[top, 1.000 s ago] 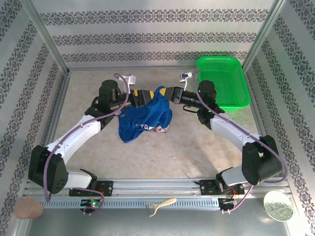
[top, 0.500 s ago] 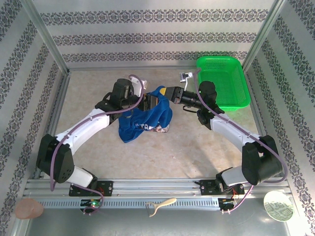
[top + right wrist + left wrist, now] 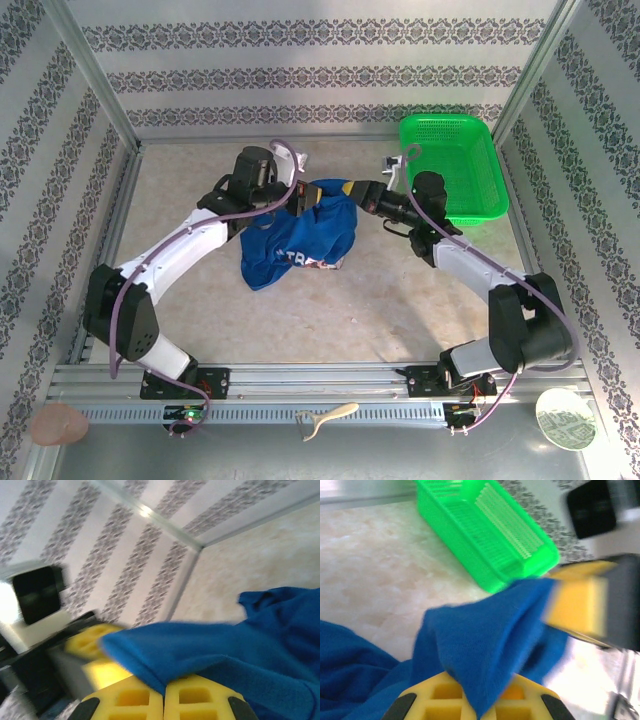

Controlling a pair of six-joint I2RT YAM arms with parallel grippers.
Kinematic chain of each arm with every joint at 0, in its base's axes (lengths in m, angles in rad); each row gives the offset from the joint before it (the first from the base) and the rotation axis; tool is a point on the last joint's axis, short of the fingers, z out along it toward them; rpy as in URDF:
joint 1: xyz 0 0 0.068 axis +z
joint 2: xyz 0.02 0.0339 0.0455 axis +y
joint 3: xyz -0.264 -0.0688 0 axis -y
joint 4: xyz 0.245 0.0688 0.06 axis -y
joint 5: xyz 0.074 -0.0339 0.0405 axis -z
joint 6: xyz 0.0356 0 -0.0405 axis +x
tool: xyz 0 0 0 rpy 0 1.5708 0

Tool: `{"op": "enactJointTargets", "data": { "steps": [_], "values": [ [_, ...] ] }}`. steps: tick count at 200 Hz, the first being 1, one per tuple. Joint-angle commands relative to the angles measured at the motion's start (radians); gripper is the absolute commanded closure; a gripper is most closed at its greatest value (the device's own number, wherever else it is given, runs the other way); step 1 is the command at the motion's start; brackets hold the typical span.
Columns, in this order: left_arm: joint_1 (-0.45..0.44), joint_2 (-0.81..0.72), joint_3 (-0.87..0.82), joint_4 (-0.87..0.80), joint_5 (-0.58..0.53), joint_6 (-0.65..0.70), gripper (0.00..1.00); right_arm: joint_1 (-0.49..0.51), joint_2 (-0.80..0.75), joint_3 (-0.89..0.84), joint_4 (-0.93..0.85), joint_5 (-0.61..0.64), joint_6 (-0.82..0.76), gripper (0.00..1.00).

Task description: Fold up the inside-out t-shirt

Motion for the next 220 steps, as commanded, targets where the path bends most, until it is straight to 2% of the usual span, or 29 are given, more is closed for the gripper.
{"op": "enactJointTargets", "data": {
  "steps": [1,10,18,29,50,64,82,105,156,185,220],
  "values": [
    [0.033,-0.089,-0.027,0.035,0.206,-0.047,1.0,-0.016,0.079,-0.008,-0.012,0.105,-0.03,0.87],
    [0.043,-0.098,-0.049,0.102,0.27,-0.103,1.0,-0.011,0.115,0.004,-0.007,0.109,-0.02,0.69],
    [0.052,-0.101,-0.07,0.164,0.317,-0.152,1.0,-0.007,0.132,0.009,0.0,0.108,-0.008,0.57],
    [0.065,-0.103,-0.096,0.246,0.354,-0.217,1.0,-0.005,0.122,-0.003,0.005,0.114,-0.001,0.5],
    [0.098,-0.099,-0.145,0.403,0.395,-0.329,1.0,-0.008,0.006,-0.06,-0.049,0.165,-0.026,0.44],
    [0.118,-0.089,-0.167,0.479,0.412,-0.385,1.0,-0.005,-0.112,-0.096,-0.131,0.217,-0.062,0.43],
    [0.128,-0.076,-0.172,0.498,0.423,-0.399,1.0,0.014,-0.254,-0.103,-0.253,0.284,-0.122,0.43],
    [0.129,-0.063,-0.177,0.523,0.426,-0.413,1.0,0.082,-0.34,-0.034,-0.417,0.347,-0.225,0.42],
    [0.129,-0.067,-0.182,0.525,0.421,-0.42,1.0,0.233,-0.232,0.17,-0.59,0.46,-0.357,0.4],
    [0.129,-0.075,-0.183,0.523,0.422,-0.421,1.0,0.261,-0.163,0.223,-0.626,0.524,-0.381,0.42],
    [0.128,-0.08,-0.185,0.514,0.419,-0.413,1.0,0.264,-0.097,0.263,-0.635,0.508,-0.371,0.49]
  ]
}}
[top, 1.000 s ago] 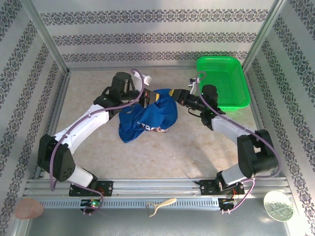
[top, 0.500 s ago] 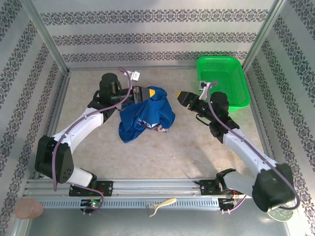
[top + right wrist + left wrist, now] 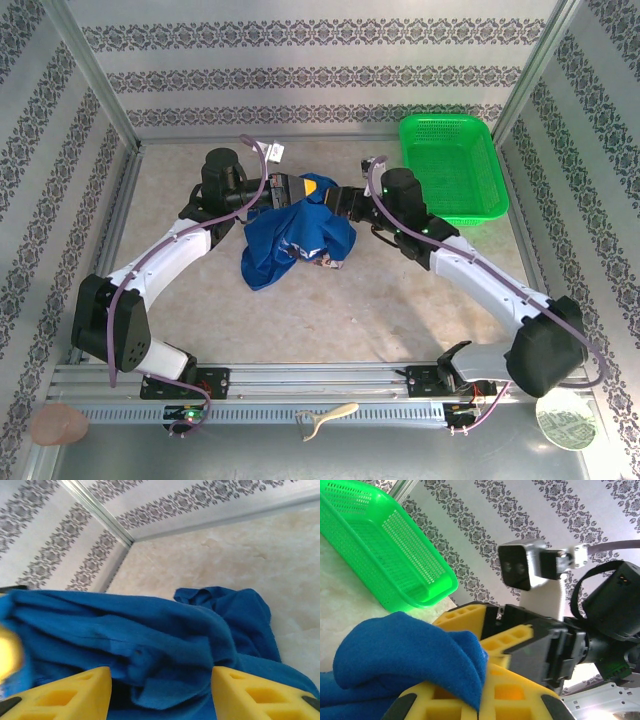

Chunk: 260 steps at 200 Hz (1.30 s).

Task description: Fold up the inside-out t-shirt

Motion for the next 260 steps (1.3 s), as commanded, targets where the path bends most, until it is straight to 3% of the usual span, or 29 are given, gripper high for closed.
{"op": "enactJointTargets", "data": {
  "steps": [1,21,32,48,65,90,106,112,125,146,182,221,260],
  "values": [
    [0.004,-0.02,-0.01,0.064,0.019,0.0,1.0,0.006,0.033,0.054,-0.031,0.023,-0.023,0.49],
    [0.004,-0.015,-0.011,0.07,0.018,-0.004,1.0,0.011,0.058,0.06,-0.027,0.01,-0.015,0.54],
    [0.004,-0.013,-0.012,0.073,0.018,-0.006,1.0,0.011,0.071,0.063,-0.027,0.003,-0.012,0.68],
    [0.004,-0.007,-0.013,0.073,0.011,-0.008,1.0,0.006,0.074,0.076,-0.037,-0.013,-0.013,1.0],
    [0.008,-0.004,-0.007,0.023,-0.027,0.016,1.0,-0.005,0.048,0.107,-0.062,-0.049,-0.016,1.0],
    [0.037,-0.017,-0.018,-0.093,-0.21,0.077,1.0,-0.039,-0.027,0.175,-0.106,-0.139,-0.012,1.0],
    [0.062,-0.013,-0.039,-0.088,-0.249,0.069,0.92,-0.073,-0.074,0.215,-0.107,-0.213,0.013,1.0],
    [0.067,-0.013,-0.045,-0.086,-0.251,0.071,0.87,-0.084,-0.088,0.225,-0.1,-0.236,0.024,1.0],
    [0.069,-0.015,-0.054,-0.089,-0.252,0.084,0.64,-0.105,-0.103,0.242,-0.093,-0.276,0.045,1.0],
    [0.068,-0.037,-0.095,-0.057,-0.241,0.081,0.46,-0.121,-0.101,0.238,-0.071,-0.301,0.063,1.0],
    [0.042,-0.105,-0.169,-0.051,-0.238,0.105,0.31,-0.121,-0.08,0.189,0.012,-0.307,0.117,1.0],
    [-0.035,-0.131,-0.255,-0.016,-0.276,0.145,0.22,-0.101,-0.061,0.171,0.059,-0.296,0.143,1.0],
    [-0.139,-0.034,-0.223,-0.051,-0.346,0.234,0.2,-0.087,-0.034,0.204,0.064,-0.312,0.149,1.0]
  ]
}}
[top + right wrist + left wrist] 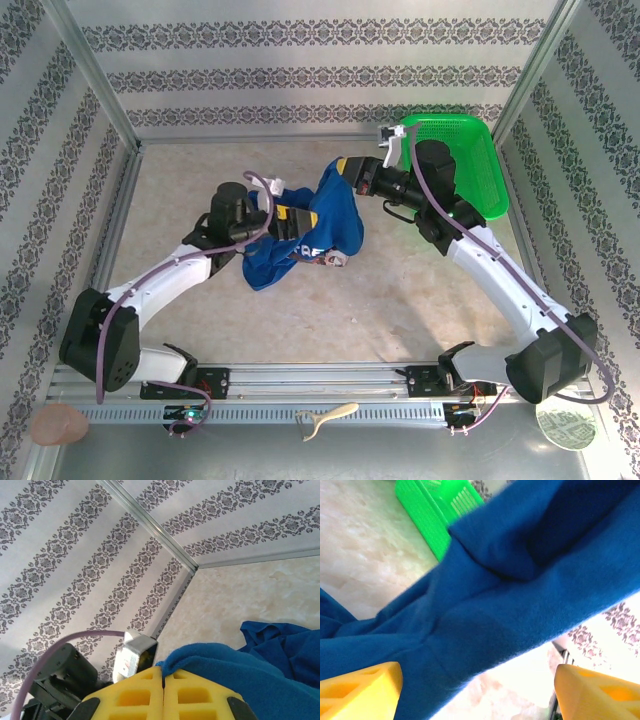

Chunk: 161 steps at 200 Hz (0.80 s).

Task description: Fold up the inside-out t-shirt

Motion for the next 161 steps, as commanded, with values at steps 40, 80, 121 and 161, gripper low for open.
{"op": "enactJointTargets", "data": {
  "steps": [40,80,121,161],
  "values": [
    [-0.072,0.188,0.086,0.034,-0.152,0.076,0.57,0.003,0.011,0.059,0.085,-0.075,0.045,1.0],
    [-0.061,0.183,0.096,-0.019,-0.213,0.123,0.94,-0.078,-0.059,-0.017,0.112,-0.113,0.061,1.0],
    [-0.051,-0.009,0.031,-0.062,-0.205,0.151,0.39,-0.165,-0.062,-0.175,0.151,-0.24,0.005,1.0],
    [-0.051,-0.025,0.107,-0.115,-0.203,0.176,0.32,-0.164,-0.02,-0.225,0.173,-0.334,-0.015,1.0]
  ]
}}
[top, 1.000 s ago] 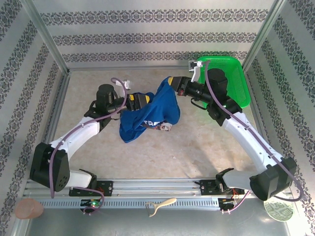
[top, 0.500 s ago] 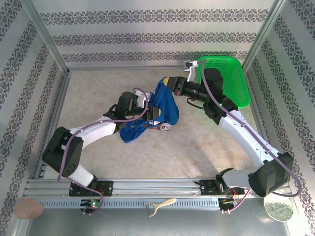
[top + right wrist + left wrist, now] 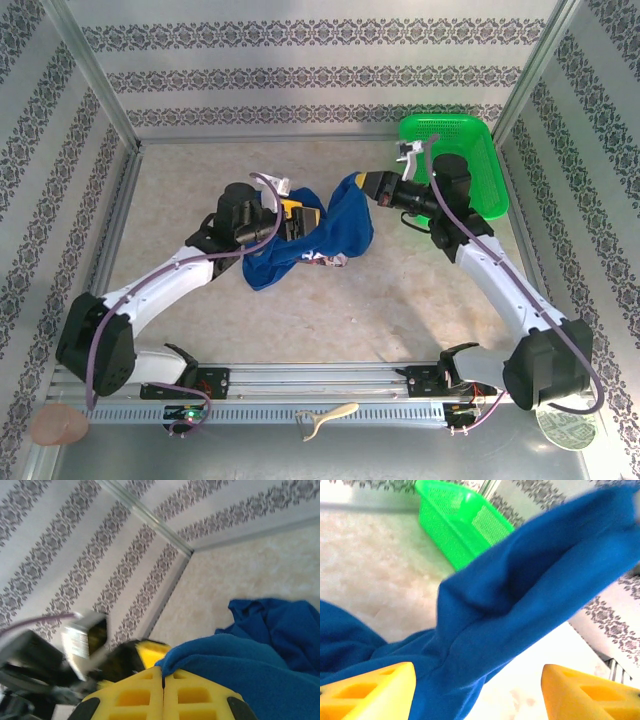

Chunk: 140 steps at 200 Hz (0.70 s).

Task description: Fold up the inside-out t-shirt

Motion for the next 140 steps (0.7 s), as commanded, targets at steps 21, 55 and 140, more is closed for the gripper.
{"op": "enactJointTargets", "data": {
  "steps": [21,55,140],
  "values": [
    [0.007,0.077,0.126,-0.097,0.014,0.082,0.32,0.017,0.0,-0.033,0.06,-0.115,-0.041,1.0],
    [0.004,0.15,0.186,-0.102,0.049,0.103,0.33,0.038,-0.008,-0.037,0.054,-0.11,-0.043,1.0],
    [-0.017,0.336,0.339,-0.097,0.083,0.113,0.39,0.077,-0.01,-0.007,0.045,-0.096,-0.037,1.0]
  ]
}}
